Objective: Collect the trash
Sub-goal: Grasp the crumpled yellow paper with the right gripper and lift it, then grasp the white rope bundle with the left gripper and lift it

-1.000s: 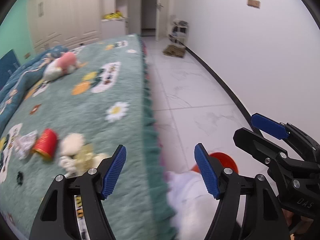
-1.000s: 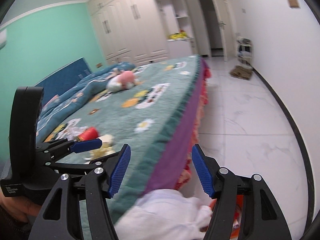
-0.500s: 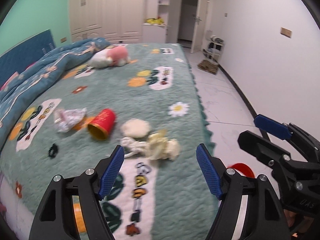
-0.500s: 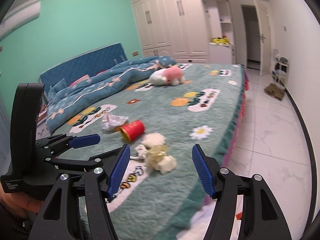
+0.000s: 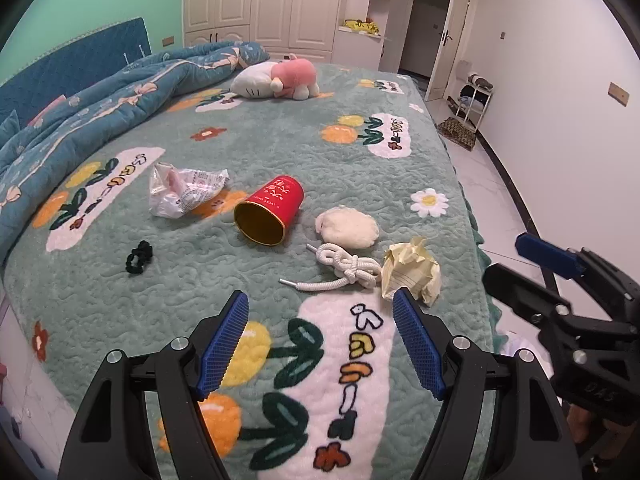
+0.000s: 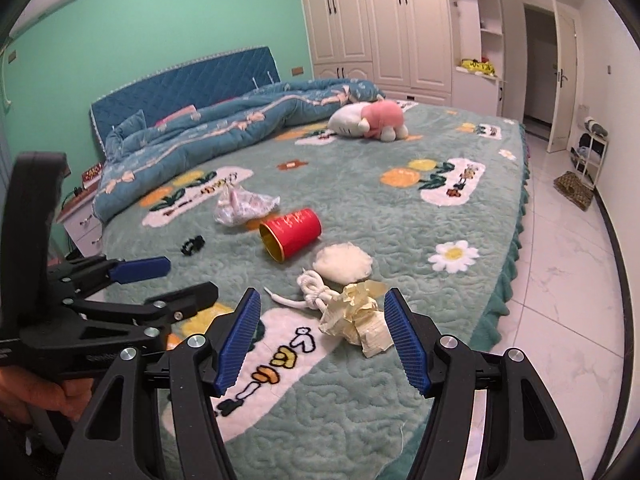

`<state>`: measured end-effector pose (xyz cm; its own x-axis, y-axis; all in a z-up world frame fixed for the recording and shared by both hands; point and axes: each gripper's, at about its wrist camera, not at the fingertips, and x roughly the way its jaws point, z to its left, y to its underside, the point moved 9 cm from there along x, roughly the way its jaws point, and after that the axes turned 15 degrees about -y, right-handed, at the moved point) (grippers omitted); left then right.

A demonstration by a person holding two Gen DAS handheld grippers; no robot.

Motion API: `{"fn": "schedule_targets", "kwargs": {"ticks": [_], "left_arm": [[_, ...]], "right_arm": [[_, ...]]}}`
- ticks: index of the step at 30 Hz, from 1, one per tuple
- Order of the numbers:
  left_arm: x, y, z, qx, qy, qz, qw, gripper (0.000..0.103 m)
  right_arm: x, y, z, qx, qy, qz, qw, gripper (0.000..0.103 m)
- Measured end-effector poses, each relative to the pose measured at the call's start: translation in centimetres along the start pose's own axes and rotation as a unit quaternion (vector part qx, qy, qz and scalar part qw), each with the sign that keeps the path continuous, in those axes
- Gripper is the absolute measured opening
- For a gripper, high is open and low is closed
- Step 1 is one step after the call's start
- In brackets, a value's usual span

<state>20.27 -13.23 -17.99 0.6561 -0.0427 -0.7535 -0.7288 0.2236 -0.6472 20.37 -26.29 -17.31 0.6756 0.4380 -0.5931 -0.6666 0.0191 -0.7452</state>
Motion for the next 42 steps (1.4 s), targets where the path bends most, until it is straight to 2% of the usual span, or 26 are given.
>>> {"fn": "schedule_targets", "kwargs": {"ticks": [6,21,24,26,27,28,31,35,42], "left_arm": [[2.0,-0.2,-0.3,0.005,0.000,0.013,0.9999,0.075],[6.0,-0.1,-1.2,0.025,0.007,0.044,0.9987,0.075],[6.4,-0.1,-1.3,0.027,0.008,0.048,0.9985,0.075],[6.7,-0.3,-1.4,0.027,0.009,0.050,0.9984,0.075],[6.9,-0.3,-1.5,0.027,0.010,0.052,0.9983,0.075],[7.0,-0.3,-1.5,0.027,0.010,0.053,0.9982,0.075],[7.5,-0.2,-1.9,0.030,0.011,0.059,0.9978,0.075],[8.4,-0.2,-3.0,0.036,0.017,0.067,0.9970,0.075],[10.1,-0.2,-4.4,0.032,0.023,0.084,0.9956,0.075]], "right_arm": [[3.9,0.8,-2.1,0.006,0.003,0.029,1.000,0.065],[10.0,2.8,-6.5,0.028,0.008,0.081,0.996,0.065],[11.3,3.4,-7.0,0.034,-0.003,0.095,0.995,0.064],[11.9,3.7,-7.2,0.034,-0.007,0.100,0.994,0.047],[12.2,4.0,-7.5,0.030,-0.004,0.104,0.994,0.042],[12.3,4.1,-7.6,0.029,-0.002,0.104,0.994,0.024],[11.7,3.9,-8.1,0.040,-0.011,0.090,0.995,0.013],[9.8,3.0,-8.5,0.047,-0.013,0.063,0.997,0.006],[7.7,1.6,-8.8,0.037,-0.011,0.040,0.998,0.005]]}}
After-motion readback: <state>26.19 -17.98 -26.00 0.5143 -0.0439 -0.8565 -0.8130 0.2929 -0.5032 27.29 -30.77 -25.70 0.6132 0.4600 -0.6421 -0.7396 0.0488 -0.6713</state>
